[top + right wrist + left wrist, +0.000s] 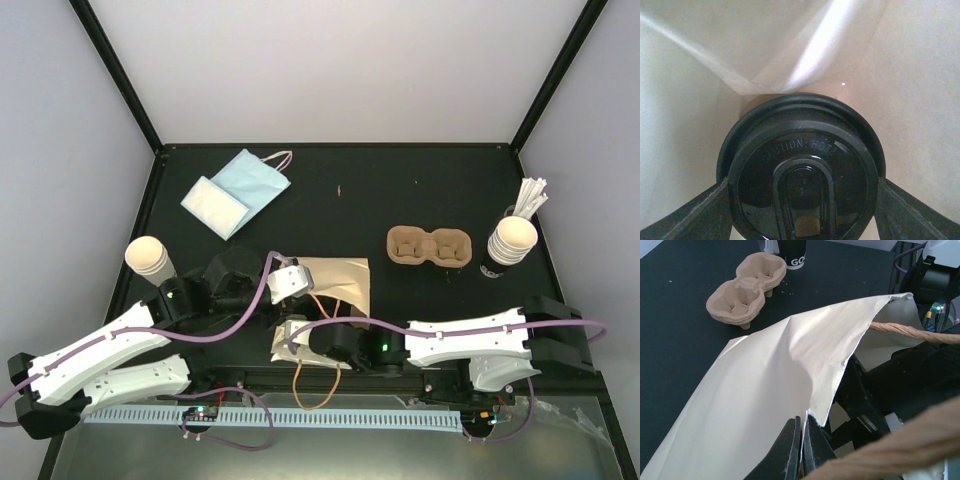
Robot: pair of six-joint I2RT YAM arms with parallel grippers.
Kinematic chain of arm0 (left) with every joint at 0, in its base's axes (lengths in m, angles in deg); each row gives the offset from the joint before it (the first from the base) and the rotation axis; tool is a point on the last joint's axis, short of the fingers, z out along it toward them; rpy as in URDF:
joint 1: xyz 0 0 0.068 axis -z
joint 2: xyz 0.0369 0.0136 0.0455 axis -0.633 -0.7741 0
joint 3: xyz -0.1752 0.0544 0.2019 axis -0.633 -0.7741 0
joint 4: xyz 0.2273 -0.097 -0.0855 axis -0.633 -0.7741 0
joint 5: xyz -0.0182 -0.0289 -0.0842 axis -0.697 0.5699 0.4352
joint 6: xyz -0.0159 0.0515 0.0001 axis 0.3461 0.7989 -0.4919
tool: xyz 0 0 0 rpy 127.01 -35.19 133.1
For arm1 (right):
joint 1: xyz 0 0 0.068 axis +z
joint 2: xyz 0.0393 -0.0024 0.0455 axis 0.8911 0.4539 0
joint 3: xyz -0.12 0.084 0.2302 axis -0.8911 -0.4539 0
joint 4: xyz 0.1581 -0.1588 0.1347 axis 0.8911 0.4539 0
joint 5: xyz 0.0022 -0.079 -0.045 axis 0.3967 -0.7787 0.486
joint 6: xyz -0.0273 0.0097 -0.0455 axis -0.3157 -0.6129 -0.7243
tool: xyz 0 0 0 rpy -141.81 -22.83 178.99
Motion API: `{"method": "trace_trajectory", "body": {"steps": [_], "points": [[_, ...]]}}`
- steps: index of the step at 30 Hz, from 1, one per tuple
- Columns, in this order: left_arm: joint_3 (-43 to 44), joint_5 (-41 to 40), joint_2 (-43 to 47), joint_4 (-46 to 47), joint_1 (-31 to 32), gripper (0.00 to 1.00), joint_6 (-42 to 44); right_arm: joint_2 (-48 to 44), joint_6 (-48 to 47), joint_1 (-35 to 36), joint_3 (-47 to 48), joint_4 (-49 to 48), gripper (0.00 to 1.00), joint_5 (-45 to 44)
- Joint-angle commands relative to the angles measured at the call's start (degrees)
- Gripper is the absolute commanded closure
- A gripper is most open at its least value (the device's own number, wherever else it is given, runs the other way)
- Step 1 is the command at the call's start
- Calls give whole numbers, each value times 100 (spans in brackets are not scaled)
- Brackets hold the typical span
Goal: Pack the takeout coffee
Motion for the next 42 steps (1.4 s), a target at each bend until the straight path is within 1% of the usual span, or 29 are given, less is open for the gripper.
{"method": "trace_trajectory", "body": {"steps": [1, 11, 15, 19, 24, 28, 31, 38, 42], "points": [[53, 447, 81, 105, 71, 98, -111, 168, -29, -129, -36, -267, 48, -306], [73, 552, 154, 157, 80, 98, -152, 320, -17, -278, -180, -487, 48, -282], [54, 338, 143, 82, 78, 99, -104, 86, 79, -283, -276, -527, 48, -203], [14, -59, 168, 41, 76, 98, -54, -267, 249, -272, -396, -362, 48, 86], [9, -284, 153, -27, 71, 98, 46, -583, 379, -204, -556, -172, 48, 145], [111, 25, 189, -57, 79, 99, 55, -470, 370, -204, -550, 43, 47, -52], [8, 333, 290, 121, 72, 98, 95, -342, 322, -204, -465, 110, 47, -132], [-170, 692, 456, 286, 81, 99, 56, -188, 214, -191, -295, -14, 47, -22], [-212, 785, 390, 290, 80, 98, 14, -174, 76, -145, -261, -238, 47, 158]]}}
